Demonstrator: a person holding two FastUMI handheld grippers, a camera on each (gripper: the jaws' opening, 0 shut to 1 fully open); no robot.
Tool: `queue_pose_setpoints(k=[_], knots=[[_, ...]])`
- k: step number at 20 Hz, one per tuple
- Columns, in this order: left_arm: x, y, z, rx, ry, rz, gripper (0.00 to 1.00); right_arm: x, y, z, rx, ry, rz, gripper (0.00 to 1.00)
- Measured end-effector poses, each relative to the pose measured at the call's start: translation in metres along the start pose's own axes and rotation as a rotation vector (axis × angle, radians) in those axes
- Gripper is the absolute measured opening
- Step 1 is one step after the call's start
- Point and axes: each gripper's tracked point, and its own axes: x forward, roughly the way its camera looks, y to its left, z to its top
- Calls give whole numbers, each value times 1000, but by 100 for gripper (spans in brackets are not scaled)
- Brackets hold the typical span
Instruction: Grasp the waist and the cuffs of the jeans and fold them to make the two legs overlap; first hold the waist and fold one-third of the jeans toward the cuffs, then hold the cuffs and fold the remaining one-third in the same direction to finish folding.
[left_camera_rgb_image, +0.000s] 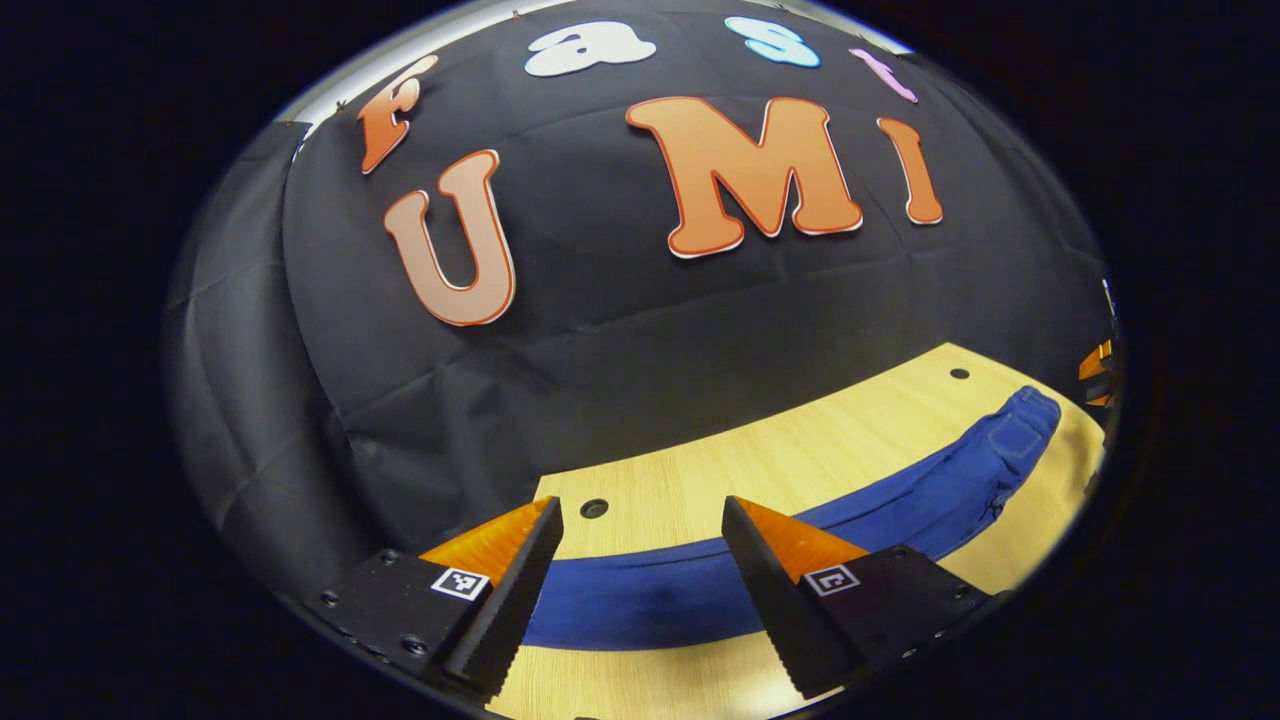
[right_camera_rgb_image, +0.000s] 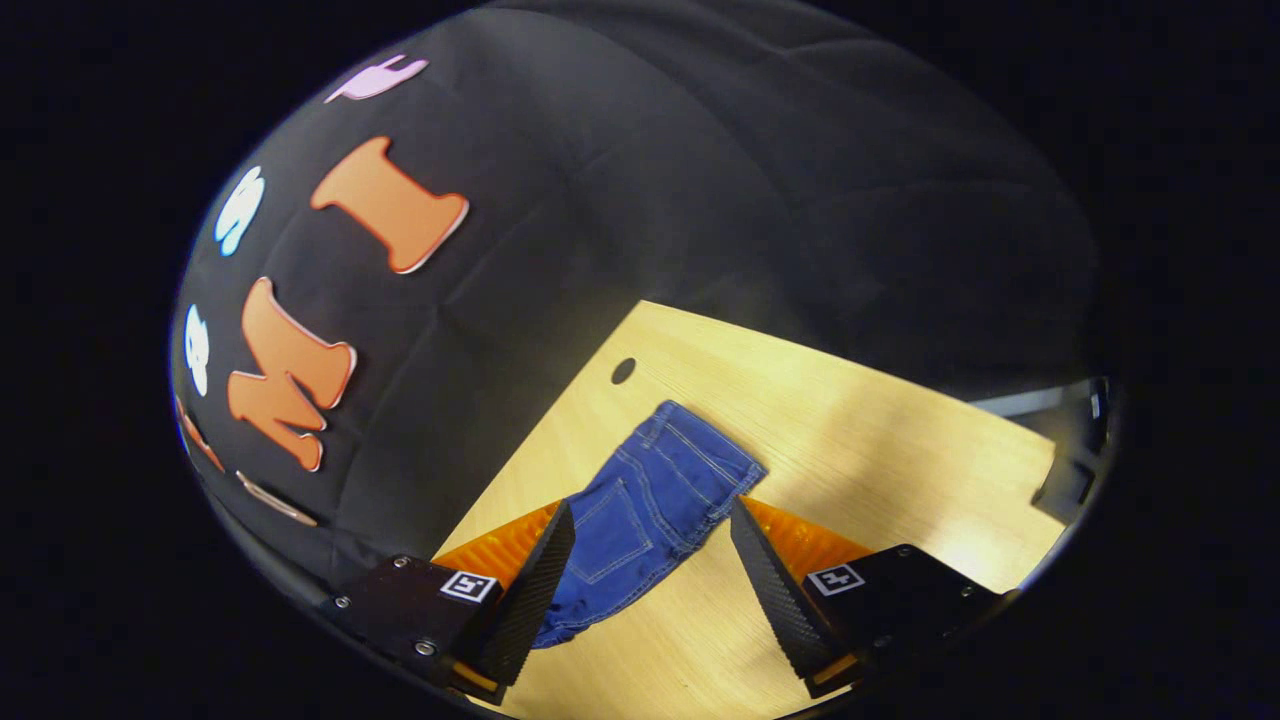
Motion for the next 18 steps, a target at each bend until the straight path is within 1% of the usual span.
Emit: queue_pose_setpoints(k=[1,5,7,8,10,12,14,16,17,18], knots=[[-2,0,-3,1,8,2,98,10,-6,-3,28,13,-17,97],[-13,10,-20,-9,44,36,98,51,-31,-7,106,44,-128,97],[-18,21,-28,-12,65,68,98,70,-29,-8,134,60,-150,97],[-21,26,-31,-13,72,81,98,74,-30,-8,135,62,-161,97],[-29,36,-36,-17,86,107,98,90,-34,-9,106,71,-209,97],[-33,45,-41,-26,95,134,98,103,-32,-12,95,81,-235,97],[-38,50,-46,-43,104,152,98,113,-32,-16,108,97,-256,98],[-42,51,-50,-56,113,159,98,120,-35,-17,124,84,-275,97],[-43,53,-51,-55,116,166,98,116,-42,-18,122,90,-303,92],[-45,53,-53,-52,119,173,98,121,-45,-19,127,95,-314,79]])
